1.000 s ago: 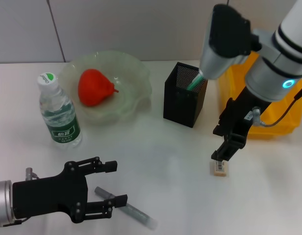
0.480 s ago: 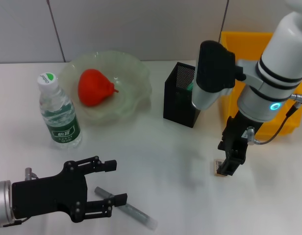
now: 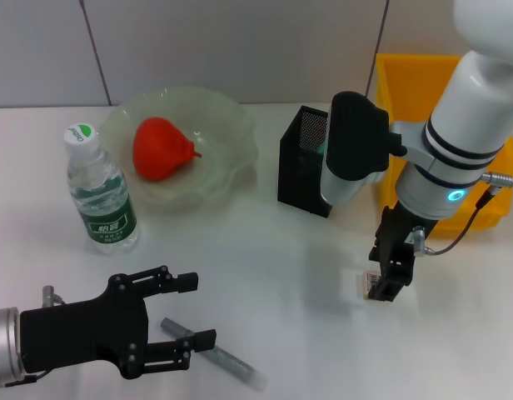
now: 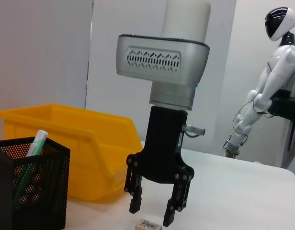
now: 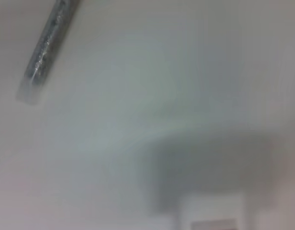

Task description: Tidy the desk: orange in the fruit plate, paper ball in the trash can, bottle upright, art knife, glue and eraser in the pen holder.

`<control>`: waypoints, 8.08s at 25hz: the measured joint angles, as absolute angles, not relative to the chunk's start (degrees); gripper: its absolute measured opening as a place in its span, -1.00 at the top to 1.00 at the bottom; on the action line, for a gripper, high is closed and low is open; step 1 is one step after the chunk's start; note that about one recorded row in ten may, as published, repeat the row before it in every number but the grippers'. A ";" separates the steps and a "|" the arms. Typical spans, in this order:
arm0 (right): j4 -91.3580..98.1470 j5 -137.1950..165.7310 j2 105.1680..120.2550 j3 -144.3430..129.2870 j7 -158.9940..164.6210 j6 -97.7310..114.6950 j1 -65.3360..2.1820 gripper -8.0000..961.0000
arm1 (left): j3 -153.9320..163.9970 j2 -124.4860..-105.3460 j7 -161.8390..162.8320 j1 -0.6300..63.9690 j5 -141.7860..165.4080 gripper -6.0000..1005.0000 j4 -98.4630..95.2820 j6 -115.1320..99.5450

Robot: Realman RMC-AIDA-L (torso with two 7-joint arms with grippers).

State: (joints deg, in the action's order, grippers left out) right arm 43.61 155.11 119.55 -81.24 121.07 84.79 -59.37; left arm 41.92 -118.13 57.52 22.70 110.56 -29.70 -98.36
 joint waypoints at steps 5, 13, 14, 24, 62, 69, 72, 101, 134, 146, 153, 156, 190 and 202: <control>41.80 154.95 119.70 -82.32 120.94 82.61 -59.67 -0.28 | 41.92 -118.12 57.47 22.68 110.69 -0.57 -29.57 -98.28; 40.61 153.34 119.81 -84.06 120.50 81.27 -59.73 -0.26 | 42.24 -118.11 57.33 22.67 110.86 -0.57 -29.10 -98.17; 40.53 153.33 119.81 -84.06 120.44 81.25 -59.74 -0.26 | 42.42 -118.01 57.32 22.65 111.05 -0.57 -29.09 -98.09; 40.24 153.28 119.80 -84.02 120.33 80.63 -59.77 -0.26 | 42.54 -117.92 57.23 22.50 111.87 -0.57 -29.41 -97.56; 50.96 148.73 119.41 -81.36 121.02 86.33 -57.11 0.15 | 42.19 -118.03 57.22 21.92 111.88 -0.56 -29.53 -98.18; 63.47 144.24 119.17 -69.37 124.43 91.28 -56.11 0.15 | 42.18 -117.97 57.21 21.81 111.88 -0.57 -29.54 -98.18; 66.42 145.71 118.84 -65.29 128.72 88.73 -56.22 0.15 | 42.26 -118.00 57.21 21.80 111.88 -0.57 -29.53 -98.18; 56.59 153.86 119.00 -64.77 135.88 72.40 -58.08 -0.14 | 42.42 -117.98 57.22 21.52 111.70 -0.57 -29.53 -98.25; 42.47 94.28 116.21 -60.63 78.50 92.32 -30.29 -0.62 | 42.54 -117.27 57.51 22.15 111.79 -0.57 -30.03 -98.52; 28.84 94.73 115.56 -58.80 59.55 93.22 -23.69 -0.61 | 42.63 -117.77 58.40 23.43 112.06 -0.57 -32.08 -99.09; 28.29 95.90 114.99 -57.21 58.59 92.74 -20.22 -0.61 | 44.77 -118.26 62.12 27.48 113.77 -0.56 -37.96 -100.96; 28.09 96.56 114.36 -55.92 58.84 93.06 -19.53 -0.61 | 47.57 -118.28 64.95 29.29 113.91 -0.56 -41.44 -101.04; 25.75 97.04 113.29 -52.63 68.89 92.67 -20.15 -0.61 | 86.30 -118.41 89.32 40.28 139.51 -0.51 -70.92 -93.15; 25.75 97.11 113.52 -52.20 69.68 92.48 -20.04 -0.61 | 95.74 -118.50 92.36 44.92 141.89 -0.46 -64.33 -90.07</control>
State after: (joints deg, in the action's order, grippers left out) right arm 25.75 97.11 113.52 -52.20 69.68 92.48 -20.04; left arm 95.74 -118.50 92.36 44.92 141.89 -64.33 -90.07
